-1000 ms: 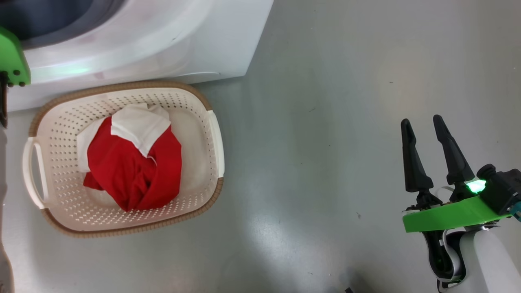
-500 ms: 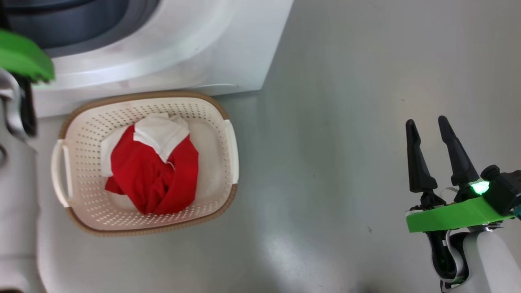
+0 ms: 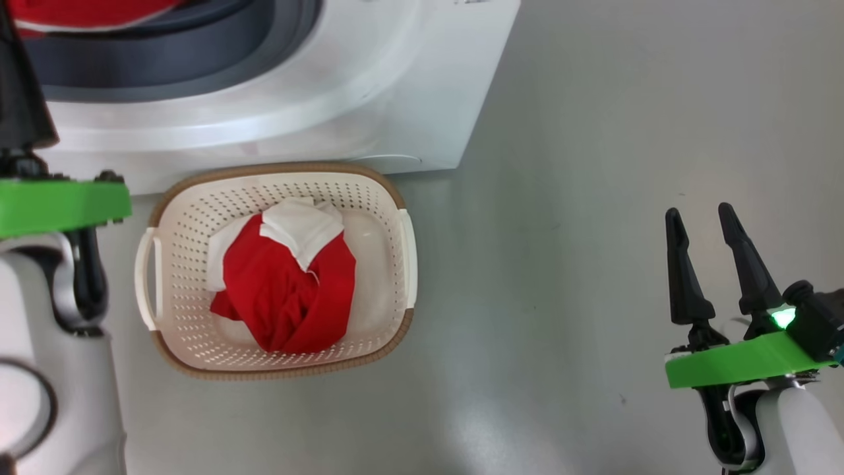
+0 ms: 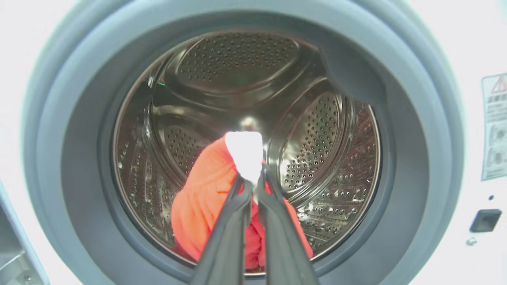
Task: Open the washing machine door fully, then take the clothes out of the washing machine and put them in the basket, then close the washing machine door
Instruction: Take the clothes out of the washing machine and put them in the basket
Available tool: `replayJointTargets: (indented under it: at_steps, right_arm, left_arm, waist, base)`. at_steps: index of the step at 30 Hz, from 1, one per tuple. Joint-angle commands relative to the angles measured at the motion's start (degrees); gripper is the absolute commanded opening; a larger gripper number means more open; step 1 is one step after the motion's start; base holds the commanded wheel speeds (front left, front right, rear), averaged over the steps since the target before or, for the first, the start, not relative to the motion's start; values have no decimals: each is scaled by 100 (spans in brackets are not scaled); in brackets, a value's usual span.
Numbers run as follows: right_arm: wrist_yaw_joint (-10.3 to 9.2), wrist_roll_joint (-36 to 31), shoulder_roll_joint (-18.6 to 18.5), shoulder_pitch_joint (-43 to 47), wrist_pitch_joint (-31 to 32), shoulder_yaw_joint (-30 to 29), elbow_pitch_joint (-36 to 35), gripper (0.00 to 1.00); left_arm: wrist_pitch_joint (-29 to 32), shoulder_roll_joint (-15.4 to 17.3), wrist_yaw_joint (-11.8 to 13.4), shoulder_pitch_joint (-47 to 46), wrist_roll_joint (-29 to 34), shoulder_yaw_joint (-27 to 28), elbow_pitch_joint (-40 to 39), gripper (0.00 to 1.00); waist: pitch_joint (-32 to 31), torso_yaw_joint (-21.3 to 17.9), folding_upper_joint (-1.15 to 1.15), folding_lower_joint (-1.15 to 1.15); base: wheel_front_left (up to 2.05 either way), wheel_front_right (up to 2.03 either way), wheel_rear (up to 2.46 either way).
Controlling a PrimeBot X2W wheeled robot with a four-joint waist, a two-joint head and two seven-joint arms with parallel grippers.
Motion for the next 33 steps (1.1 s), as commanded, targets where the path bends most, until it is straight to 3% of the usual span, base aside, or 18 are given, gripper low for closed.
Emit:
replayJointTargets:
  at_steps: [1,18,21,24,33]
  right_arm:
    - [35,-58,-51,175,-36,85,-117,100]
    - [35,-113,-51,322,-36,84,-112,100]
    - [35,-121,-51,333,-36,103,-108,100]
    - [35,-128,-51,313,-36,139,-104,100]
    - [35,-81,-51,209,-36,170,-132,100]
  left_arm:
    - [-28,164,-79,177,86,207,-382,0]
    - [-28,-175,-215,1491,176,417,-2926,0]
    - [-28,-179,-106,1765,-30,173,-2750,7]
    - [-28,-180,-42,1937,-141,-61,-2394,0]
    - [-28,-181,-75,1985,-190,-553,-485,0]
  waist:
    - [-58,54,0,0]
    - [-200,110,0,0]
    - [-201,133,0,0]
    - [-181,133,0,0]
    - [52,79,0,0]
  base:
    - [0,0,0]
    - [0,0,0]
    - [0,0,0]
    - [0,0,0]
    - [0,0,0]
